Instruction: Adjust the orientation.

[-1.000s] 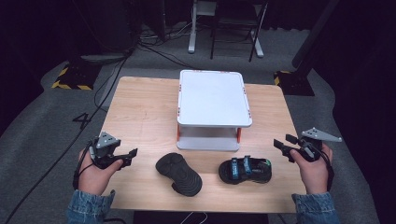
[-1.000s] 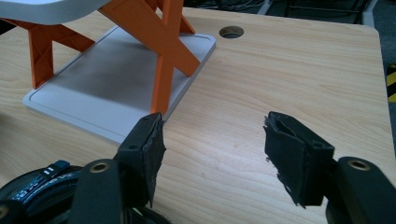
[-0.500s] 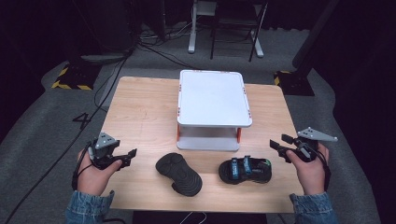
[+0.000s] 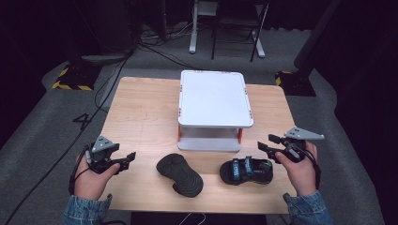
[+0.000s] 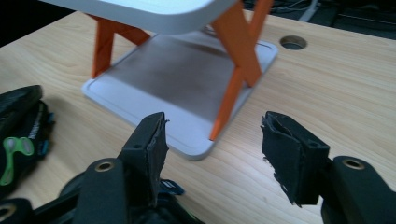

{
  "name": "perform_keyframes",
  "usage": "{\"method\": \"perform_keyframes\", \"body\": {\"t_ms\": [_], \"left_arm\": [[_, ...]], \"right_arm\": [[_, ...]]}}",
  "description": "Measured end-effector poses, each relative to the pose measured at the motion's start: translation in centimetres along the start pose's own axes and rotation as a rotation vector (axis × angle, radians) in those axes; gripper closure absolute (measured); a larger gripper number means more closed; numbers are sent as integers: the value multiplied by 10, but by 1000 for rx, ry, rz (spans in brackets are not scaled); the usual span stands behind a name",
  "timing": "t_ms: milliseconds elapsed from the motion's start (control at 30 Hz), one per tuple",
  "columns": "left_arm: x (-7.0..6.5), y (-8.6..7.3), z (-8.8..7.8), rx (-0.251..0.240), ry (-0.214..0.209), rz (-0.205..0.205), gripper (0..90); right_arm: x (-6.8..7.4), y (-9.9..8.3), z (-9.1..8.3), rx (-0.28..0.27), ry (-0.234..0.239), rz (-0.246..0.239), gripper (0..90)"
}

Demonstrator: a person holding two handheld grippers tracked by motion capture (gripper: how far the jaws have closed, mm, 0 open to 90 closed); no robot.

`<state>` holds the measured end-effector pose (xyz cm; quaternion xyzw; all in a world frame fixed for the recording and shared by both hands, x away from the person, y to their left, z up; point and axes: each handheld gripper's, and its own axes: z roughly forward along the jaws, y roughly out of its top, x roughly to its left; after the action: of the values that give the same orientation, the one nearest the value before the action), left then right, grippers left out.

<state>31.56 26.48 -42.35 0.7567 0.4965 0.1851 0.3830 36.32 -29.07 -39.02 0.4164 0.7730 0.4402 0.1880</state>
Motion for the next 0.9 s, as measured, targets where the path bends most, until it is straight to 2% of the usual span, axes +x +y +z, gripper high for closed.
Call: {"method": "perform_keyframes", "body": {"t_ms": [167, 200, 467, 533, 567, 633, 667, 867, 900], "left_arm": [[0, -1, -2, 2, 6, 1, 282], [0, -1, -1, 3, 6, 2, 282], [-1, 0, 1, 4, -1, -1, 282], [-1, 0, 1, 5, 0, 3, 282], [-1, 0, 2, 8, -1, 4, 282], [-1, 0, 2, 8, -1, 5, 282], [-1, 0, 2, 11, -4, 3, 282], [-1, 0, 4, 12, -5, 6, 282], [-1, 0, 4, 13, -6, 7, 282]], "right_arm": [[13, 4, 4, 4, 40, -26, 409], [23, 5, 7, 10, 72, -47, 409], [60, 7, 24, 40, 180, -111, 408], [63, 7, 25, 45, 187, -121, 406], [73, 6, 29, 53, 209, -137, 401], [77, 6, 31, 54, 220, -142, 395], [86, 5, 34, 55, 244, -153, 382], [110, 2, 42, 63, 316, -163, 292], [110, 2, 42, 63, 316, -163, 292]]}}
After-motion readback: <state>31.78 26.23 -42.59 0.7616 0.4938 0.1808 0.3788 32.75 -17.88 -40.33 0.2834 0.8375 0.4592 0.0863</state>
